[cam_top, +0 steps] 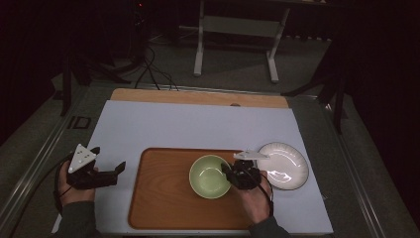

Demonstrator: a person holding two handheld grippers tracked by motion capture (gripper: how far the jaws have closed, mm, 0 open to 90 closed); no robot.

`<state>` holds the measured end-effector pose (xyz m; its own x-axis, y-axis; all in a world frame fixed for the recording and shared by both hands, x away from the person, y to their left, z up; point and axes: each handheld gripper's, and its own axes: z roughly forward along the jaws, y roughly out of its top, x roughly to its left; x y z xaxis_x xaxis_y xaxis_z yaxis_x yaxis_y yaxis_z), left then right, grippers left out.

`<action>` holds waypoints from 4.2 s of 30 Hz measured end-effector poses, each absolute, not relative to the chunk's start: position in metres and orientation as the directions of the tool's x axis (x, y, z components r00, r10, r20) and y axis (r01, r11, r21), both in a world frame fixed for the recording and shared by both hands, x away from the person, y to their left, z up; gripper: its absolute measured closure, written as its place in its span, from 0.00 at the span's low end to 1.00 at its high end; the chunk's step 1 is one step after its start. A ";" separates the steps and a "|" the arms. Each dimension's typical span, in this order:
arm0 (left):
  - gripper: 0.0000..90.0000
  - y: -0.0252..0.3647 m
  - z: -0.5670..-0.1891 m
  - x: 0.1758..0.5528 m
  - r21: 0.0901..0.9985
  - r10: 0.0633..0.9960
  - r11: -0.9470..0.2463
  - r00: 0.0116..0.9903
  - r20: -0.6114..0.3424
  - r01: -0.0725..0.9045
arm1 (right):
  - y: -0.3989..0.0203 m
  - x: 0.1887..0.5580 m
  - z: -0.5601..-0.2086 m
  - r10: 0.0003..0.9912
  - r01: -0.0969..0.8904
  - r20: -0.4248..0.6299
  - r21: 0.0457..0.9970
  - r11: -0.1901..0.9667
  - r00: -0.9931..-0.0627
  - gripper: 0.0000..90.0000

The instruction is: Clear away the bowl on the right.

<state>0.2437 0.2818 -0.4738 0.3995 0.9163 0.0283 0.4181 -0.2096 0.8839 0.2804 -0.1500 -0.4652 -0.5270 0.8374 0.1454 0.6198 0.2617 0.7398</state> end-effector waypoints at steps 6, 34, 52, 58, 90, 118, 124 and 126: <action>0.03 0.282 -0.474 0.244 0.884 0.916 -0.210 0.399 0.029 0.418 | -0.146 0.281 -0.469 0.832 0.625 0.153 0.734 0.265 -0.533 0.91; 0.03 0.282 -0.474 0.243 0.883 0.917 -0.213 0.399 0.032 0.419 | -0.125 0.282 -0.482 0.806 0.633 0.184 0.723 0.277 -0.563 0.91; 0.03 0.282 -0.474 0.243 0.883 0.918 -0.213 0.396 0.034 0.418 | -0.118 0.286 -0.499 0.821 0.652 0.178 0.706 0.277 -0.542 0.92; 0.03 0.282 -0.474 0.243 0.883 0.918 -0.212 0.394 0.034 0.418 | -0.116 0.289 -0.505 0.829 0.662 0.172 0.696 0.280 -0.532 0.92; 0.03 0.282 -0.474 0.243 0.882 0.918 -0.212 0.395 0.033 0.420 | -0.112 0.293 -0.513 0.807 0.668 0.197 0.684 0.294 -0.557 0.89; 0.03 0.282 -0.474 0.243 0.885 0.920 -0.204 0.391 0.027 0.419 | -0.132 0.288 -0.479 0.759 0.573 0.179 0.766 0.292 -0.626 0.65; 0.03 0.282 -0.474 0.243 0.885 0.920 -0.204 0.390 0.027 0.419 | -0.150 0.288 -0.468 0.776 0.563 0.188 0.789 0.246 -0.602 0.64; 0.03 0.282 -0.474 0.243 0.885 0.920 -0.204 0.390 0.027 0.419 | -0.157 0.289 -0.465 0.782 0.562 0.193 0.795 0.230 -0.592 0.63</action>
<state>0.2429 0.2824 -0.4738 0.3899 0.9204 0.0274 0.4193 -0.2040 0.8846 0.2887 -0.1565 -0.4651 -0.5924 0.7823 0.1927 0.5620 0.2299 0.7945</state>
